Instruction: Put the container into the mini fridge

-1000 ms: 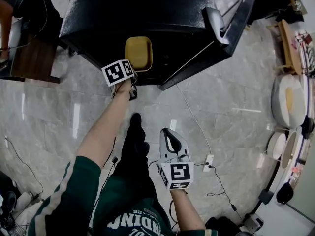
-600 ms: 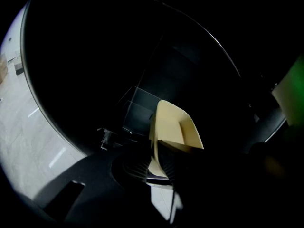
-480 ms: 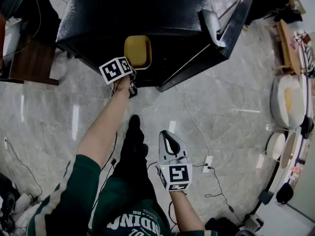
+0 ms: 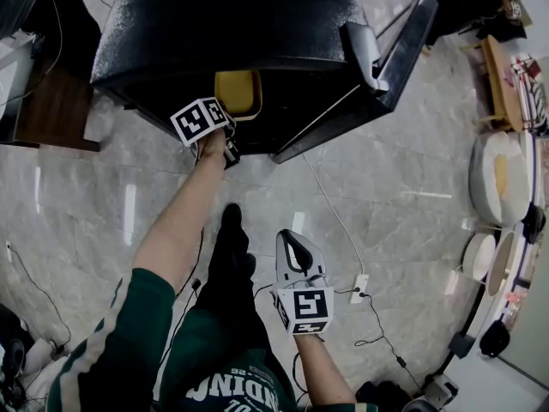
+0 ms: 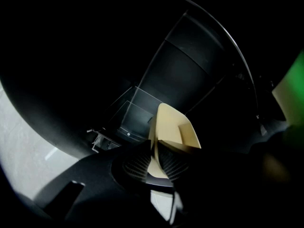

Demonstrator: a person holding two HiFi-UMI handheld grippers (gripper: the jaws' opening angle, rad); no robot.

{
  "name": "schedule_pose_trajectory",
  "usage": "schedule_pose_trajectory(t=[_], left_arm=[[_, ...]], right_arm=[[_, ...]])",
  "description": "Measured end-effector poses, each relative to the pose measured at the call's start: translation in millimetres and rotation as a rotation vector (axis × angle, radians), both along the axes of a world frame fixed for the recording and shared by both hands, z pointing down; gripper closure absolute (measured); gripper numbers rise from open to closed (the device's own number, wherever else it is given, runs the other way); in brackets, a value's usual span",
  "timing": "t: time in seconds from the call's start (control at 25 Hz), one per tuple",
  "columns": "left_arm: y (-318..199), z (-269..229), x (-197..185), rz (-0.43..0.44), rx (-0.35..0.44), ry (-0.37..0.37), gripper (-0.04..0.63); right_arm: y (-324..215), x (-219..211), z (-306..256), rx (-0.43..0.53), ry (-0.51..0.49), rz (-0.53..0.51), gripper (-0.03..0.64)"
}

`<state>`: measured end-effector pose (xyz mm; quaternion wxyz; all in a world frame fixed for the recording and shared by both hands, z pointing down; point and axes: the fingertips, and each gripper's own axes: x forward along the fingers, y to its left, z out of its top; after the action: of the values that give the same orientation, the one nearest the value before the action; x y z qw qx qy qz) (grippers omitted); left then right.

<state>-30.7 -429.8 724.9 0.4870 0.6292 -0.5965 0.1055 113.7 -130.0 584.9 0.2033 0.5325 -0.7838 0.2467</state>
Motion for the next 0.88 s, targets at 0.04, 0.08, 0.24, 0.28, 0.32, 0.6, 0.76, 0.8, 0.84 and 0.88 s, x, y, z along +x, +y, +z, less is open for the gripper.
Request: schedule_pose_trajectory(t=[0.04, 0.08, 0.24, 0.28, 0.32, 0.6, 0.76, 0.8, 0.84, 0.88], left_arm=[[-2, 0, 0, -0.003, 0.001, 0.002, 0.561], [-3, 0, 1, -0.005, 0.001, 0.004, 0.561], [-7, 2, 4, -0.008, 0.003, 0.011, 0.56], [-8, 2, 5, -0.011, 0.007, 0.014, 0.56], [-8, 2, 5, -0.016, 0.01, 0.02, 0.558], [-15, -1, 5, -0.047, 0.036, 0.035, 0.549], [-12, -3, 5, -0.044, 0.045, 0.025, 0.545], [-11, -3, 3, -0.043, 0.047, 0.023, 0.543], [-9, -4, 1, -0.042, 0.049, 0.02, 0.539], [-7, -6, -1, -0.038, 0.052, 0.017, 0.535]], right_arm=[[0, 1, 0, -0.002, 0.001, 0.001, 0.581], [0, 2, 1, -0.003, 0.002, 0.002, 0.581], [0, 7, 1, -0.003, 0.003, 0.017, 0.581], [0, 7, 2, -0.004, 0.003, 0.017, 0.581], [1, 8, 2, -0.005, 0.004, 0.017, 0.581], [3, 11, 2, -0.008, 0.012, 0.022, 0.581], [6, 12, 3, -0.009, 0.016, 0.026, 0.581], [6, 11, 3, -0.008, 0.014, 0.024, 0.581], [6, 9, 2, -0.006, 0.013, 0.022, 0.581], [6, 8, 1, -0.004, 0.012, 0.02, 0.581]])
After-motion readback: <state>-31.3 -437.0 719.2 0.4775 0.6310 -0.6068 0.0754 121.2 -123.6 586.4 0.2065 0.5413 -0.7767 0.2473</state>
